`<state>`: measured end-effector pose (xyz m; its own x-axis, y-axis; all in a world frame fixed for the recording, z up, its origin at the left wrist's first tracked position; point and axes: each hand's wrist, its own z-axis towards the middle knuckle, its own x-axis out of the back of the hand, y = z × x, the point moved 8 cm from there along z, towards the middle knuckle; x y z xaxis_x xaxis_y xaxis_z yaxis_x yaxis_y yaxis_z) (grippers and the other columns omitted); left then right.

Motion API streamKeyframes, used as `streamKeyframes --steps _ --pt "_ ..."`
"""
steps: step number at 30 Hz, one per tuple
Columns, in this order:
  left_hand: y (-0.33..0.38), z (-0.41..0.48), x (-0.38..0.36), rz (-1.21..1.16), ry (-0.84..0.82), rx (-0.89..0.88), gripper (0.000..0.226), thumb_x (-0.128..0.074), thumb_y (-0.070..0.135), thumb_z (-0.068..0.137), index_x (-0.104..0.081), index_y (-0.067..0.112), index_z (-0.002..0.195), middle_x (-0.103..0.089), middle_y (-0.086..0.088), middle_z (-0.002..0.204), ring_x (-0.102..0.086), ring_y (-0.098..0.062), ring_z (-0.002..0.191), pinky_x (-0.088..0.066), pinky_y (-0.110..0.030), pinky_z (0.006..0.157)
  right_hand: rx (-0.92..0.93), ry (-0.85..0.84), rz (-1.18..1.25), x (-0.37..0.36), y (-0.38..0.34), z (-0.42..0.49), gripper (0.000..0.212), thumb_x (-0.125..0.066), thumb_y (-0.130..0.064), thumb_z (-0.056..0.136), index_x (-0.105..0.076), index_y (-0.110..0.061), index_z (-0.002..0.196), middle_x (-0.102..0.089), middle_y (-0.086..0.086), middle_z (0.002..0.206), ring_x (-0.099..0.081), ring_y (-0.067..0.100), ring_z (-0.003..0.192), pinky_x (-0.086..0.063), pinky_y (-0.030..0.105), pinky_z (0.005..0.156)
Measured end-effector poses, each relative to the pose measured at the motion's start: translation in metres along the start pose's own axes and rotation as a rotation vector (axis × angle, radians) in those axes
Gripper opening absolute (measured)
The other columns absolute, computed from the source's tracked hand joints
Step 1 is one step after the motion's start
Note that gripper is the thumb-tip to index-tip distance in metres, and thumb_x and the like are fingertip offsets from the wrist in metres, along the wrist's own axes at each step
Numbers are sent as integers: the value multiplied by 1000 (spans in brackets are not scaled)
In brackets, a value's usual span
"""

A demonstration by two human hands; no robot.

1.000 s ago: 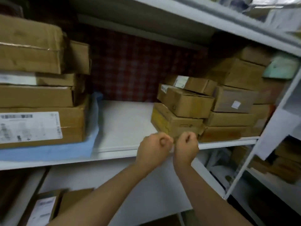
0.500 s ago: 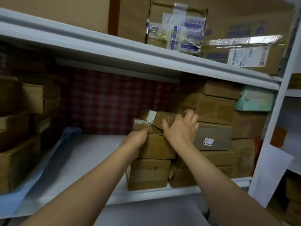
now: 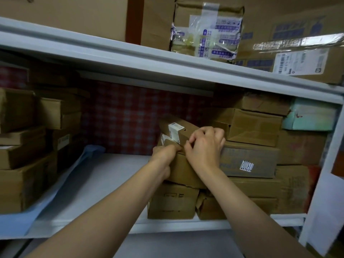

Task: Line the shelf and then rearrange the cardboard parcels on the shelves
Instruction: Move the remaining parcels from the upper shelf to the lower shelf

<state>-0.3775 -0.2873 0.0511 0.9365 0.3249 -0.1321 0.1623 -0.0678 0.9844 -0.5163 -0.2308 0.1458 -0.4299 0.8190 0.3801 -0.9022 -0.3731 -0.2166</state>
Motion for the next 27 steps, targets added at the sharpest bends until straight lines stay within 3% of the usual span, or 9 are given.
streamKeyframes --steps 3,6,9,11,13,17,22,25,27 --pt "2 -15 -2 -50 -100 89 98 -83 31 29 -62 16 123 -74 -11 101 -72 -32 86 -59 -41 62 63 40 94 7 -10 -1 15 -77 -11 72 -63 -15 72 -54 4 105 -41 25 109 -40 25 83" --pt "5 -26 0 -39 -155 99 77 -82 28 45 -66 15 119 -75 -11 101 -72 -29 86 -56 -34 56 52 21 97 6 -10 -3 26 -79 -17 73 -62 -16 93 -49 11 124 -39 28 119 -38 24 85" --pt "6 -30 11 -120 -104 111 111 -82 27 37 -45 19 141 -68 -14 113 -69 -33 92 -59 -45 62 -43 -92 99 -2 -5 -3 37 -74 -25 80 -58 -22 113 -47 7 130 -40 29 122 -41 40 99" --pt "14 -43 24 -197 -51 38 115 -80 20 52 -22 27 151 -60 -13 121 -63 -31 93 -58 -48 75 -54 -18 174 8 -8 -7 31 -72 -24 81 -59 -21 109 -47 5 126 -45 28 119 -43 40 96" --pt "20 -52 39 -243 -11 -27 114 -75 12 67 -5 32 154 -51 -12 127 -56 -28 92 -55 -46 81 -65 90 314 22 -12 -11 27 -72 -23 82 -58 -18 105 -47 5 123 -49 23 114 -43 29 91" --pt "15 -77 89 -301 42 -96 120 -72 4 64 0 37 154 -42 -10 137 -53 -34 108 -55 -43 68 -206 92 523 35 -32 -33 33 -75 -31 80 -50 -13 93 -45 -1 107 -46 9 93 -32 2 67" --pt "-11 -115 162 -308 90 -117 141 -67 2 28 -12 34 154 -40 -8 141 -49 -37 119 -58 -52 64 -273 -104 656 41 -83 -86 48 -75 -36 79 -44 -15 109 -45 -3 110 -46 7 94 -37 7 67" --pt "-32 -137 207 -269 145 -182 122 -66 4 14 -47 27 132 -50 -10 130 -54 -36 113 -60 -52 63 -347 -334 760 36 -118 -128 68 -74 -32 80 -36 -20 135 -40 -6 123 -44 4 106 -40 7 81" --pt "-50 -158 240 -202 196 -181 110 -69 2 17 -51 22 125 -49 -9 127 -55 -33 111 -60 -49 73 -378 -517 699 31 -141 -161 71 -73 -31 80 -36 -23 139 -38 -6 126 -45 7 111 -42 21 94"
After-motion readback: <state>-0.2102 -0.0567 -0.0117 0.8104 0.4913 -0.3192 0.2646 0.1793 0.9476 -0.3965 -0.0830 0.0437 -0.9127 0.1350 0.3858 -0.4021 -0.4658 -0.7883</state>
